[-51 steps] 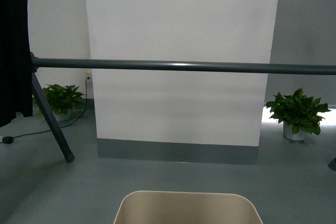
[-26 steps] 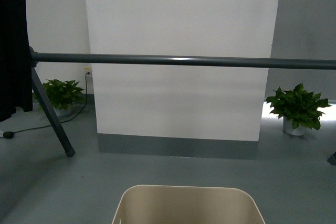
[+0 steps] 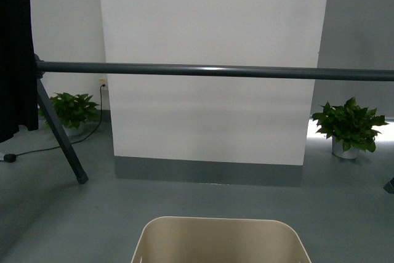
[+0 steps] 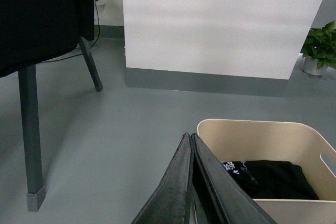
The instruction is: Move hamper under clothes hanger
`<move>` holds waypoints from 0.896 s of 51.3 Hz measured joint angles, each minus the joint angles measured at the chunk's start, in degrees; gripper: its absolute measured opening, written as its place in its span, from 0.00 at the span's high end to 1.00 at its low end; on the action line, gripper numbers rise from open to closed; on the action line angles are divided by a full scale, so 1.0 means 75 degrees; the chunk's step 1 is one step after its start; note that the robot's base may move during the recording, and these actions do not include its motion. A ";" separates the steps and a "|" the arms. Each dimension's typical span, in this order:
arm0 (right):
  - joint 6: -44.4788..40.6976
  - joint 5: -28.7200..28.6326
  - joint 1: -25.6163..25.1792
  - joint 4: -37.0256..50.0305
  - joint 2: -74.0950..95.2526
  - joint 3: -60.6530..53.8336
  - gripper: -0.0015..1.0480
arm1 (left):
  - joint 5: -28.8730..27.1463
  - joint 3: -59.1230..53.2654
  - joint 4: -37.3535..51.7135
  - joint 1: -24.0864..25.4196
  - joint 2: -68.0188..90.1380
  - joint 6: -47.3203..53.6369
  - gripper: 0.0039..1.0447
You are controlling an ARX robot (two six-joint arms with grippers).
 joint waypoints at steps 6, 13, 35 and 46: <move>0.0000 0.0000 0.0000 -0.0286 -0.0294 0.0000 0.98 | 0.0000 0.0000 -0.0265 0.0000 -0.0271 0.0000 0.97; 0.0000 0.0003 0.0000 -0.0603 -0.0618 0.0000 0.98 | 0.0003 0.0000 -0.0560 0.0000 -0.0568 0.0000 0.97; 0.0000 0.0000 0.0000 -0.1425 -0.1448 0.0000 0.98 | 0.0000 0.0000 -0.1600 0.0000 -0.1550 0.0000 0.97; 0.0003 -0.0017 0.0000 -0.2812 -0.2804 0.0006 0.98 | 0.0003 0.0000 -0.2623 0.0000 -0.2570 0.0000 0.97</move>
